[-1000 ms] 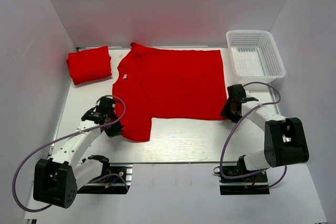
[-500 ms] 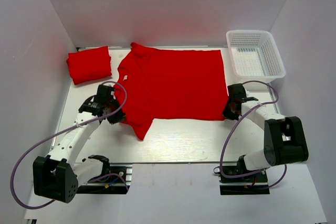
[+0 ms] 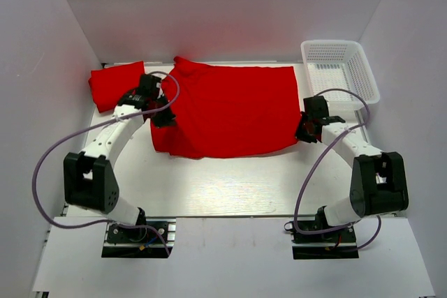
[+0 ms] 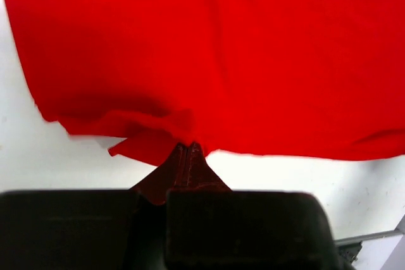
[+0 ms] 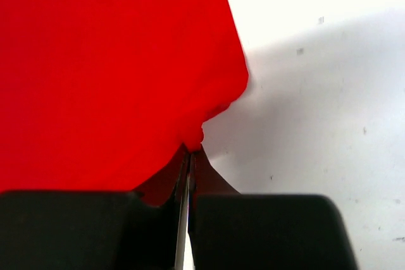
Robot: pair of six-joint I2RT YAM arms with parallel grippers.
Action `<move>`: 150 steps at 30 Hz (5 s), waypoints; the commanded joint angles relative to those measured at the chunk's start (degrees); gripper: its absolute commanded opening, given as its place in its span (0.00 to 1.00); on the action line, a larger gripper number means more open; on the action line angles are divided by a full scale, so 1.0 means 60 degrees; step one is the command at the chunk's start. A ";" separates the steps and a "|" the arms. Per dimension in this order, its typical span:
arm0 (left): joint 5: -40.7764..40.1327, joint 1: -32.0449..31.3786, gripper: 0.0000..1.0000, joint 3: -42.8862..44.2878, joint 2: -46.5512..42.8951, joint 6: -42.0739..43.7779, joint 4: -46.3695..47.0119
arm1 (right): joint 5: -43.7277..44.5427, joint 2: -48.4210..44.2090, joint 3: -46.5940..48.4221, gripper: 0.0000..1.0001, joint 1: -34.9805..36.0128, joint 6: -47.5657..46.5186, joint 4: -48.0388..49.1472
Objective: Fold and stack the t-shirts
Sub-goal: Fold the flattened tshirt in 1/3 of the way
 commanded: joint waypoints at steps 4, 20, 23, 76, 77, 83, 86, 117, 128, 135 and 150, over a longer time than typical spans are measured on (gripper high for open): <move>-0.0436 0.0038 0.00 0.2050 0.1250 0.0243 -0.0281 | 0.0399 0.0572 0.1297 0.00 -0.0007 -0.0615 -0.0280; -0.1477 0.0580 0.00 0.5496 0.4138 0.0243 -0.1409 | 0.1307 0.2418 0.3948 0.00 -0.0183 -0.1493 -0.0616; -0.1579 0.0755 0.00 0.5774 0.4387 0.0243 -0.1308 | 0.1307 0.2682 0.4314 0.00 -0.0241 -0.1582 -0.0632; -0.1097 0.1122 0.00 0.9289 0.8267 0.3171 0.4289 | 0.0648 0.6110 0.7743 0.00 -0.0520 -0.2754 -0.0631; -0.0980 0.1122 0.00 0.9291 0.8384 0.3172 0.4289 | 0.0634 0.6110 0.7786 0.01 -0.0534 -0.2739 -0.0617; -0.0876 0.1122 0.40 0.9291 0.8488 0.3172 0.3997 | 0.0386 0.6023 0.8079 0.26 -0.0505 -0.2783 -0.0617; -0.1183 0.1122 0.83 0.9436 0.8488 0.3172 0.3704 | -0.0388 0.5876 0.8124 0.49 -0.0491 -0.2987 -0.0617; 0.0604 0.1004 1.00 0.2113 0.5397 0.1957 0.2606 | -0.2561 0.5290 0.5400 0.90 -0.0109 -0.2358 0.0292; 0.0135 0.1093 1.00 -0.1459 0.3334 0.0787 0.0980 | -0.2706 0.3769 0.2004 0.90 -0.0081 -0.1202 0.0657; 0.0105 0.1093 1.00 -0.3714 0.0962 0.0171 -0.0879 | -0.2779 0.0648 -0.1293 0.90 0.0080 -0.0293 0.0526; -0.0597 0.0888 1.00 -0.0674 -0.1255 0.0183 -0.2938 | -0.3337 -0.1801 -0.0360 0.90 0.0564 -0.1521 -0.1555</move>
